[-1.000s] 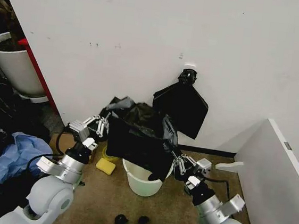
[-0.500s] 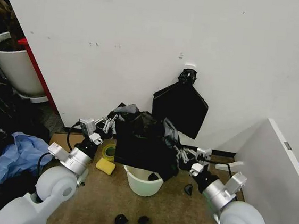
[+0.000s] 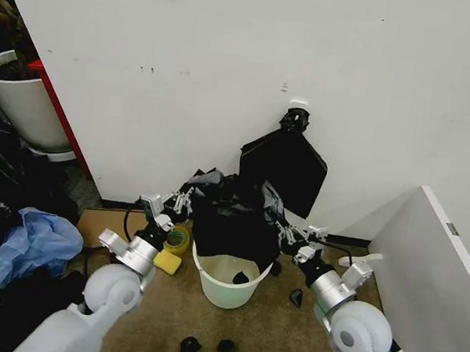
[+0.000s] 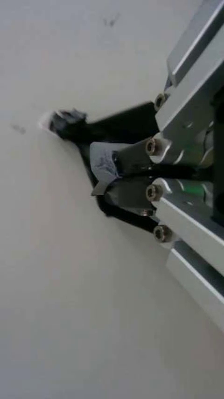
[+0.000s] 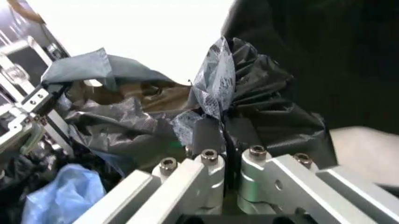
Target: Place the garbage bag over the trash bin.
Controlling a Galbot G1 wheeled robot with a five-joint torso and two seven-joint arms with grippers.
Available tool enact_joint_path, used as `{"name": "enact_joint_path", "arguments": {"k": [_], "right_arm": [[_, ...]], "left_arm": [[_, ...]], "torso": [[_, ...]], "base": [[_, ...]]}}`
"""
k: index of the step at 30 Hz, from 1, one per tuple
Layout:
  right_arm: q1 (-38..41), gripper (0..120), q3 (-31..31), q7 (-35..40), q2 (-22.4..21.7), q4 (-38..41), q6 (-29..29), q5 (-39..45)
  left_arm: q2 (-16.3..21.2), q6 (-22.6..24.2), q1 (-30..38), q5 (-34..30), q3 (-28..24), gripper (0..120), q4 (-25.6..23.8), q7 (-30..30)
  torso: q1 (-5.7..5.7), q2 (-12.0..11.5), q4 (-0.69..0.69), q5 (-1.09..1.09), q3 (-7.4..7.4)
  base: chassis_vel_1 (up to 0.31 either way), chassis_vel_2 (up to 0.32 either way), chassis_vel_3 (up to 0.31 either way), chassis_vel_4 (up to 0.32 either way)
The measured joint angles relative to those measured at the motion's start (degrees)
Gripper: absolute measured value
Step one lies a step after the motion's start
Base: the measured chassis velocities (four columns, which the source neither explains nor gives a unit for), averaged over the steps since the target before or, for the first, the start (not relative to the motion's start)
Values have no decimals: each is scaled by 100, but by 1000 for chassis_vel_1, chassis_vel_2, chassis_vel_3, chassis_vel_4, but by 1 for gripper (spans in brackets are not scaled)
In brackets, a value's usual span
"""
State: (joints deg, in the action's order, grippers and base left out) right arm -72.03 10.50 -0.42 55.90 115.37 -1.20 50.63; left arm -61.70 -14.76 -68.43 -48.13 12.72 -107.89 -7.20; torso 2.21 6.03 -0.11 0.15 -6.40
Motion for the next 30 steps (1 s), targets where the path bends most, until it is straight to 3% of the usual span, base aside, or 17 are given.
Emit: {"name": "enact_joint_path", "arguments": {"k": [6,12,13,15,20,30], "right_arm": [[-151,0,-225,222,4,-180,-499,-392],[-344,0,-298,479,-178,-73,-1017,-571],[-465,0,-290,735,-343,106,-1275,-561],[-509,0,-282,818,-409,173,-1355,-546],[-891,0,-195,1204,-1070,766,-1663,-429],[-1212,0,-265,2011,-1404,1685,-2102,-79]], "left_arm": [[-337,-36,-231,214,-3,0,394,238],[-417,-7,-455,315,-23,0,437,480],[-416,21,-617,390,-50,0,338,507],[-412,27,-678,425,-61,0,296,508],[-296,55,-1181,979,-240,0,-16,576],[-60,140,-1940,1888,-178,0,-488,1240]], "torso": [[0,0,0,0,0],[0,0,0,1,0],[-1,0,0,0,0],[-1,0,0,0,0],[-1,1,-1,0,1],[-1,1,0,-1,1]], "base": [[0,0,0,0],[0,0,0,0],[0,0,0,0],[0,0,0,0],[0,0,0,0],[0,0,0,0]]}}
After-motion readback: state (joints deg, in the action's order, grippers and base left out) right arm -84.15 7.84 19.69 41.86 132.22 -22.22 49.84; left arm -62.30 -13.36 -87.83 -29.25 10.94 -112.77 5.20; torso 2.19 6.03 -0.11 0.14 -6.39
